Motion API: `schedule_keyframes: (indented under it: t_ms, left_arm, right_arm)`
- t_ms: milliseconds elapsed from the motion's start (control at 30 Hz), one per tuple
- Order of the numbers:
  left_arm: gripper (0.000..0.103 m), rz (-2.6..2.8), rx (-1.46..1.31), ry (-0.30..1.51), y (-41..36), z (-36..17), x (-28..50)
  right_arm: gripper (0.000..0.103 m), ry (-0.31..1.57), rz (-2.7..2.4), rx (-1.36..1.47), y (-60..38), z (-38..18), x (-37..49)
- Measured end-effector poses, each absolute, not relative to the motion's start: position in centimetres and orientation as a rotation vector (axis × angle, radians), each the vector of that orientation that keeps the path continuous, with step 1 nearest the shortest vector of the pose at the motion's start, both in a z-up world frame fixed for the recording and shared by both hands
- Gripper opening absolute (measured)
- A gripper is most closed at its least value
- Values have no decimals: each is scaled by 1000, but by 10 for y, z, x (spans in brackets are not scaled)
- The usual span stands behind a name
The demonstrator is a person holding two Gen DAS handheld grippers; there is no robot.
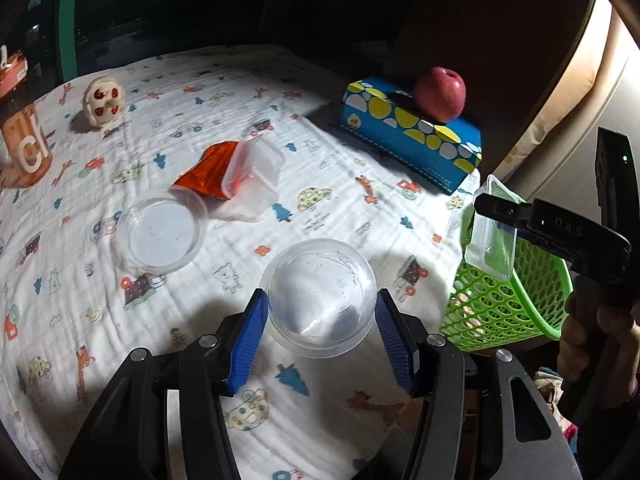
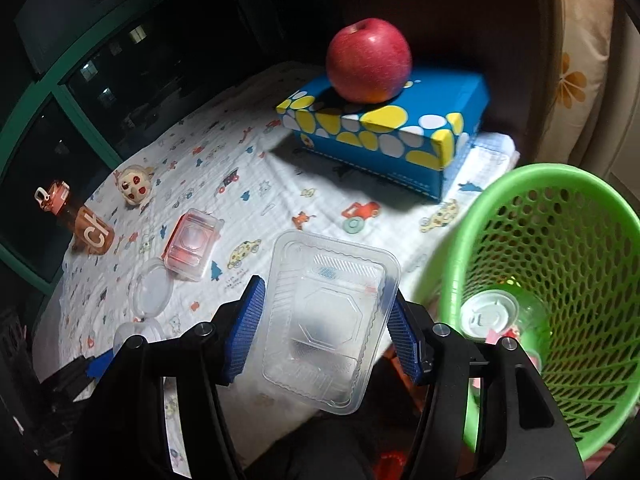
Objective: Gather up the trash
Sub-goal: 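Carry the tray and bowl into the green basket and open both tools, then move both open tools back over the remaining items on the bed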
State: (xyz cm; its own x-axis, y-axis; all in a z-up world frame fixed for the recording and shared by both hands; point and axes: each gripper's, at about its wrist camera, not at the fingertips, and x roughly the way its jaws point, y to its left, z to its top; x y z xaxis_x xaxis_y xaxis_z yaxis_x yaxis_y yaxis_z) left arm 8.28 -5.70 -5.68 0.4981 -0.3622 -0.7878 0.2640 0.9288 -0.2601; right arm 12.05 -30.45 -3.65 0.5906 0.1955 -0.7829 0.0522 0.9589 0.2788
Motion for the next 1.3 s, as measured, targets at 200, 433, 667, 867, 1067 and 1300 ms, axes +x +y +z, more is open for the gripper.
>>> schedule_keyframes:
  t_ms: [200,433,667,867,1067,1300]
  left_arm:
    - [54,-457,-64,958,-105,-41,86]
    - [54,-540,-30,958,-157,-29,91]
    - [54,-609,22,956,-212,-20,96]
    - [54,-663,68,960,-254,-18,96]
    - [54,-699,106,971,-288,-23,95]
    - [54,-741,129,994,-317,-33,94]
  right_arm:
    - [59,910,20,295,-350,-32,95]
    - [59,896,-71,313,-403,-34,69]
    - [60,906,-124,338,-440,-44,48]
    - [68,902,-150,329,-457,-48,35]
    - [69,886,-169,342,-470,-47,20]
    - [72,852,-198,347,-481,-41,-2]
